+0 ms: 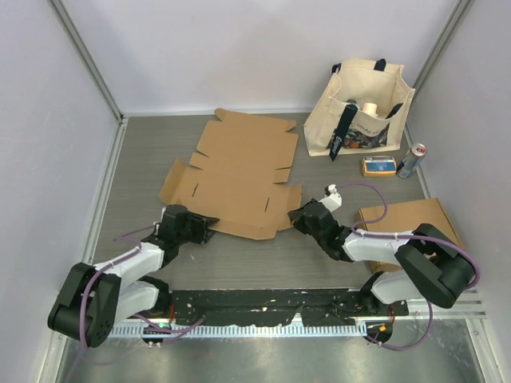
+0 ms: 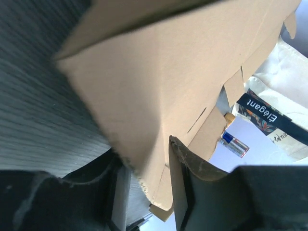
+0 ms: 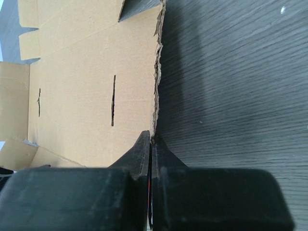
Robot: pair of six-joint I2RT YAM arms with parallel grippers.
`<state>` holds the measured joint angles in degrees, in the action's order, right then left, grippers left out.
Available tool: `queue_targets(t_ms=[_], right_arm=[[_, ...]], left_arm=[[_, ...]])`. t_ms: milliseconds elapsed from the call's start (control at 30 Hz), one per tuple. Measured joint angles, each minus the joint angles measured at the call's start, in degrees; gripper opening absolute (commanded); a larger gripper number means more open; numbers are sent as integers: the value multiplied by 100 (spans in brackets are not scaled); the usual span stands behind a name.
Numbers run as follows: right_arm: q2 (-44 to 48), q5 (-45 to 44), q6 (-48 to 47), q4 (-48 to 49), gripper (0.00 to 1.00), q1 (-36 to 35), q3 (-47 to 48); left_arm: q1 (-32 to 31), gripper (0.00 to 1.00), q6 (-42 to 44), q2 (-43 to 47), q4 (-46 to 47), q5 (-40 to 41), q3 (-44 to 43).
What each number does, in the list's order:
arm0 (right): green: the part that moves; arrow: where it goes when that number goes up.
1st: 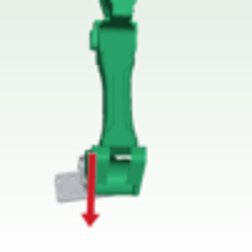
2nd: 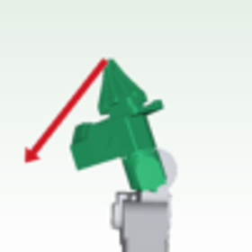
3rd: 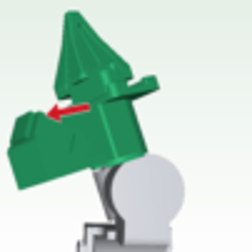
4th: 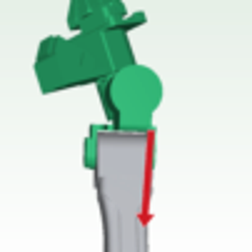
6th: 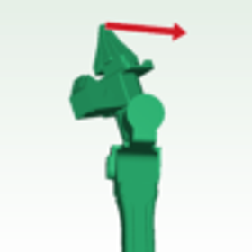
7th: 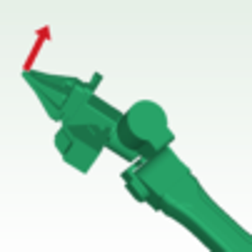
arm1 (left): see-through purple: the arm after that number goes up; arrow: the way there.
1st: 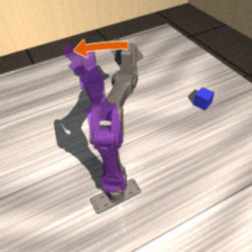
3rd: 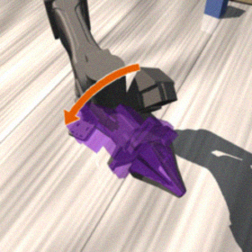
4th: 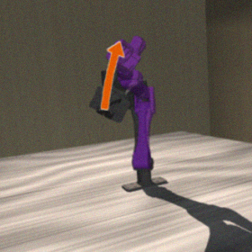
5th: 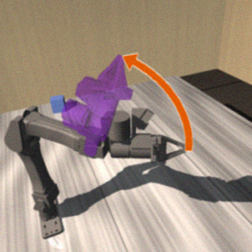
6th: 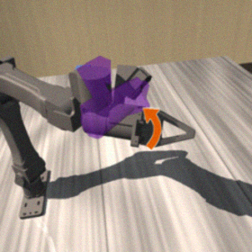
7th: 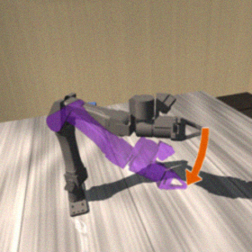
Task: Fold the paper box
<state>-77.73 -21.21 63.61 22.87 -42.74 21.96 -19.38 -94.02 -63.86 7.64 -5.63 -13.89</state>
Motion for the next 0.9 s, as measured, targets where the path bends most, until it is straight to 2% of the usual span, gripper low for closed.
queue_targets(t_ms=[33, 133, 167, 200, 233, 300, 333, 367, 467, 567, 667, 800, 900], right_arm=[[-9, 13, -2, 4, 1, -9, -13], [-57, 118, -52, 116, 3, -55, -35], [-66, 170, -74, 190, 7, -92, -46], [-66, 236, -101, 247, 14, -127, -52], [-66, 374, -219, 369, 29, -175, -70], [-50, 741, -448, 409, 45, -221, -66], [-13, 1014, -745, 223, 59, -249, 4], [44, 1187, -951, 17, 64, -258, 79], [481, 1759, -1937, -1360, 70, -280, 815], [1058, 2227, -2918, -2677, 73, -286, 1971], [1554, 2660, -3814, -3600, 77, -286, 3187], [1847, 3073, -4894, -4105, 77, -286, 4419], [1576, 3405, -5626, -4127, 75, -286, 5156]], left_arm=[[0, 32, 39, -4, 63, 13, 0], [0, 14, 286, 127, 136, 162, 15], [0, 1, 490, 282, 87, 304, 17], [0, 0, 623, 437, 39, 387, 20], [0, 0, 822, 669, -83, 501, 7], [0, 0, 1360, 1235, -616, 745, -129], [0, 0, 1637, 1554, -979, 848, -273], [0, 0, 1963, 1888, -1421, 960, -487], [0, 1, 2924, 2911, -2645, 1174, -1377], [0, 0, 3797, 3805, -3602, 1228, -2347], [0, 0, 4592, 4301, -4317, 1180, -3316], [0, 0, 5534, 4028, -4946, 756, -4413], [0, 0, 6284, 3477, -5464, 284, -5147]])
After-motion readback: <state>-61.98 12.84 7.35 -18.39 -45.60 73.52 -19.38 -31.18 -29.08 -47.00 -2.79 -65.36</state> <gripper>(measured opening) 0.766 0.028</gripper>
